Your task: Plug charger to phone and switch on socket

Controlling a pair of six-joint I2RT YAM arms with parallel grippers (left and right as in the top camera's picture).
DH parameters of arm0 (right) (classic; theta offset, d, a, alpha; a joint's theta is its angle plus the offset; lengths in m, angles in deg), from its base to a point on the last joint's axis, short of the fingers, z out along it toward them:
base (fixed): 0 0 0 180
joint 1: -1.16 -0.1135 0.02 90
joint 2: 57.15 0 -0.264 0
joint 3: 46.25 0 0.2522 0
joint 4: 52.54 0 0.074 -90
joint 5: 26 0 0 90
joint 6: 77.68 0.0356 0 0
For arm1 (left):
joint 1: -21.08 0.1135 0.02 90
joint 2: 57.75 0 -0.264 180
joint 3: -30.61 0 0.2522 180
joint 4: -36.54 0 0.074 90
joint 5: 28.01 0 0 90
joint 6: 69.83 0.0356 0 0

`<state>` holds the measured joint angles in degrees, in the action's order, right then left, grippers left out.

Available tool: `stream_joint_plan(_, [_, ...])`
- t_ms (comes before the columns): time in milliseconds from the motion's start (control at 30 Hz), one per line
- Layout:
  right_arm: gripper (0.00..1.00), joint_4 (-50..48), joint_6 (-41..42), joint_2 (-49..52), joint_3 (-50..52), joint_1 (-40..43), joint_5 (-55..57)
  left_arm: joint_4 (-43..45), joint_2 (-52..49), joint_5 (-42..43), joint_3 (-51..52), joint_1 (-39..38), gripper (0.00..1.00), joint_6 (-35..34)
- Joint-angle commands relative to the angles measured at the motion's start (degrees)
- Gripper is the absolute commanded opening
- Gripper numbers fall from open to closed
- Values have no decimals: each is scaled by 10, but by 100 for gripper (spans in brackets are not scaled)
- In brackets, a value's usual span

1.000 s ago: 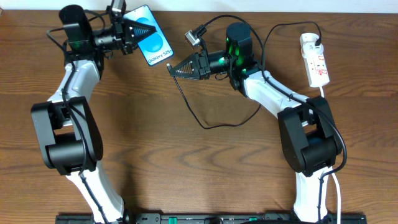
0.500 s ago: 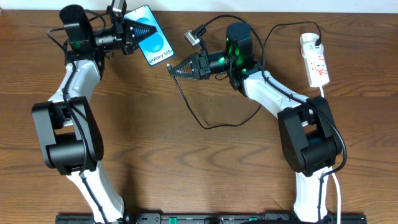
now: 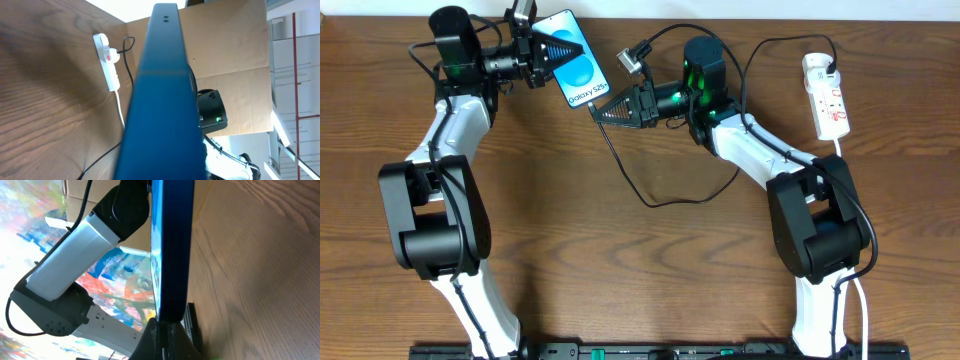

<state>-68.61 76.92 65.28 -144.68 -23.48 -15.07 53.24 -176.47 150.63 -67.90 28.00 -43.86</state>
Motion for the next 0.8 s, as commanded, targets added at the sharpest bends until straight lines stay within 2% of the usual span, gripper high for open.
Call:
stream_joint_plan(0, [1, -2, -10, 2, -1, 3, -3, 5, 19, 14, 2, 2, 7, 12])
stream_joint_plan(767, [1, -2, -10, 2, -1, 11, 12, 5, 19, 14, 2, 2, 8, 12])
